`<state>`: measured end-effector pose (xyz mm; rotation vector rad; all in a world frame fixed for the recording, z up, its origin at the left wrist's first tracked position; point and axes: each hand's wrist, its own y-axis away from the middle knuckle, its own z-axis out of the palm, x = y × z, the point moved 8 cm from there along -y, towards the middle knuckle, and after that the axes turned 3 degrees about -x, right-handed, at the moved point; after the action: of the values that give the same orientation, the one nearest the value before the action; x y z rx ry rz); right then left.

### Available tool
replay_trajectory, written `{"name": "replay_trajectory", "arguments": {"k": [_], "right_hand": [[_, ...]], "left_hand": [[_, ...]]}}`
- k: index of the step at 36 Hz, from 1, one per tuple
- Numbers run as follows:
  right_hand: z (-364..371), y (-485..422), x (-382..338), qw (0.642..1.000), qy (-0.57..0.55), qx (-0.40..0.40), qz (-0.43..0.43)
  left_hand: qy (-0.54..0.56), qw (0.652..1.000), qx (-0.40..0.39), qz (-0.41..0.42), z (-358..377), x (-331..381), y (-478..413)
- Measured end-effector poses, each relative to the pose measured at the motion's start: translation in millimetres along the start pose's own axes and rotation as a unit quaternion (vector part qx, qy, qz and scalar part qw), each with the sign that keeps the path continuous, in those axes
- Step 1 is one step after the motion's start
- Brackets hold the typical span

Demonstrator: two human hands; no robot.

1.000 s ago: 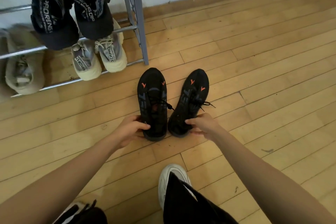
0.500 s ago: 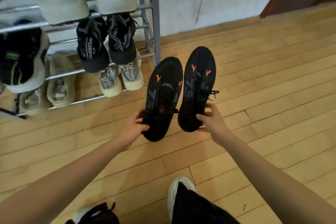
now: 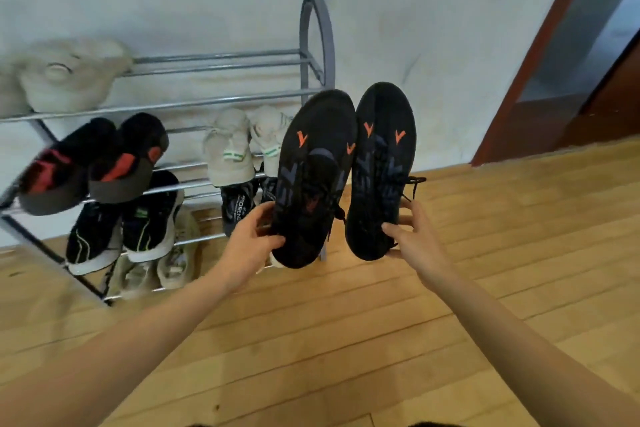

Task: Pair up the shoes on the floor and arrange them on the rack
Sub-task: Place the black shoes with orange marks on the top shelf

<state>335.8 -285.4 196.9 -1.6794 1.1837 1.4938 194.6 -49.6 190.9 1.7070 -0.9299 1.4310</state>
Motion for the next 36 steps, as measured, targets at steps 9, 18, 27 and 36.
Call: {"name": "replay_trajectory", "arguments": {"k": [9,18,27,36], "right_hand": [[22.2,1.5,-103.5,0.997,0.029,-0.03,-0.06],[76.5,-20.9,-187.8,0.989,0.104,-0.061,-0.089],[139.9,-48.1,-249.1,0.98,0.149,-0.101,-0.086],[163.6,-81.2,-271.2,0.985,0.11,-0.13,0.0]], "left_hand": [[0.023,0.997,0.045,0.052,-39.8,88.1,11.7],[0.083,0.988,0.124,0.039,-102.2,134.9,1.2],[0.053,0.989,0.136,-0.009,-157.2,165.6,-24.9],[0.027,0.994,0.093,-0.046,-174.8,182.1,-51.1]]}}
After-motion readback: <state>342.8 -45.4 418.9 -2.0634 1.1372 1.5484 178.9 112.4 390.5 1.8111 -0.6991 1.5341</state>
